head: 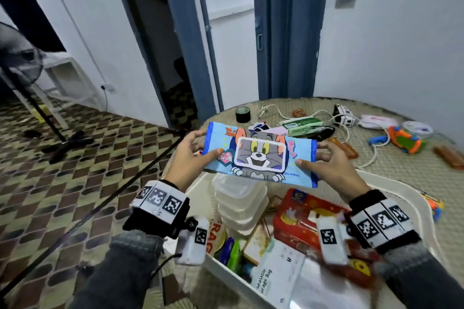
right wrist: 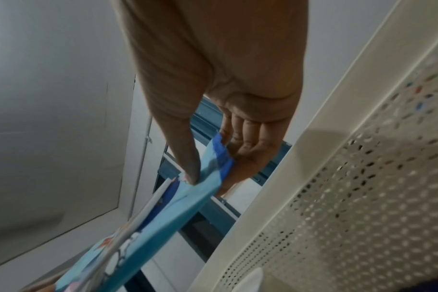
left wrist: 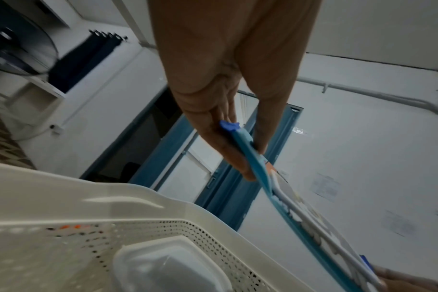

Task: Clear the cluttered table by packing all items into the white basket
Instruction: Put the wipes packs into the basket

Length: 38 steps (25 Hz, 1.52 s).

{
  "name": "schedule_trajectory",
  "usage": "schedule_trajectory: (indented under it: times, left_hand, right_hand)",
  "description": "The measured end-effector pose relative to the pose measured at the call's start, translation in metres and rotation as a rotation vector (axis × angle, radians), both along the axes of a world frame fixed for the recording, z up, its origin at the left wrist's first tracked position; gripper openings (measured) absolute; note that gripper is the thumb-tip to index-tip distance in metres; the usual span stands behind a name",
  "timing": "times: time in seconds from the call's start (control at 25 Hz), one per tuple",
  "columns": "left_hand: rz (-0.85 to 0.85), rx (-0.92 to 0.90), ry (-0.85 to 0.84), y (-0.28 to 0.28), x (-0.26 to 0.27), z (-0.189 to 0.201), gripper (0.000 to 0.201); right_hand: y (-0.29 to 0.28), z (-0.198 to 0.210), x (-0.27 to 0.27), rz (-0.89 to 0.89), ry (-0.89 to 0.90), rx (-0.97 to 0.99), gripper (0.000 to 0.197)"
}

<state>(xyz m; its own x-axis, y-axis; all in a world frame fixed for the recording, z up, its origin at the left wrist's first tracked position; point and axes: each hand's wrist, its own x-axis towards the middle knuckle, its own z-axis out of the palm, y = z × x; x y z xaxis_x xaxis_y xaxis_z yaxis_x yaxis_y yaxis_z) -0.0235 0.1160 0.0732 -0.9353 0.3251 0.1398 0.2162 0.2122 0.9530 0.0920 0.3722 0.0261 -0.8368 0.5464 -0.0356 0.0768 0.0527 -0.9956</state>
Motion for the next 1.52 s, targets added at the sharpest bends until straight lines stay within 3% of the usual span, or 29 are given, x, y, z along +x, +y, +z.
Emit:
schedule_trajectory:
  times: [0.32, 0.6, 0.84, 1.04, 1.32, 1.44, 1.52]
  left_hand:
    - [-0.247, -0.225, -0.073, 0.059, -0.042, -0.027, 0.057]
    - [-0.492, -0.38, -0.138, 0.087, -0.028, -0.069, 0.034]
    - [-0.774, -0.44, -0.144, 0.087, -0.014, -0.088, 0.053]
    - [-0.927, -0.511, -0.204, 0.084, -0.013, -0.098, 0.046]
    - [-1.233, -0.832, -0.39, 0.086, -0.012, -0.123, 0.03]
    - [-1.236, -0.933, -0.361, 0.091, -0.012, -0.142, 0.022]
    - [-1.222, -0.997, -0.31, 0.095, -0.013, -0.154, 0.028]
  right_hand:
    - [0.01, -0.011, 0.027, -0.238, -0.099, 0.055, 0.047]
    - [-0.002, -0.026, 0.069, -0.497, -0.256, 0.24, 0.038]
    - [-0.019, -0.028, 0.098, -0.7, -0.413, 0.209, 0.026]
    - [-0.033, -0.036, 0.124, -0.551, -0.746, 0.303, 0.031]
    - [-0.042, -0.048, 0.123, -0.373, -1.079, 0.327, 0.032]
    - [-0.044, -0.054, 0.116, -0.294, -1.133, 0.267, 0.024]
    - [-0.044, -0.057, 0.112, -0.275, -1.183, 0.309, 0.025]
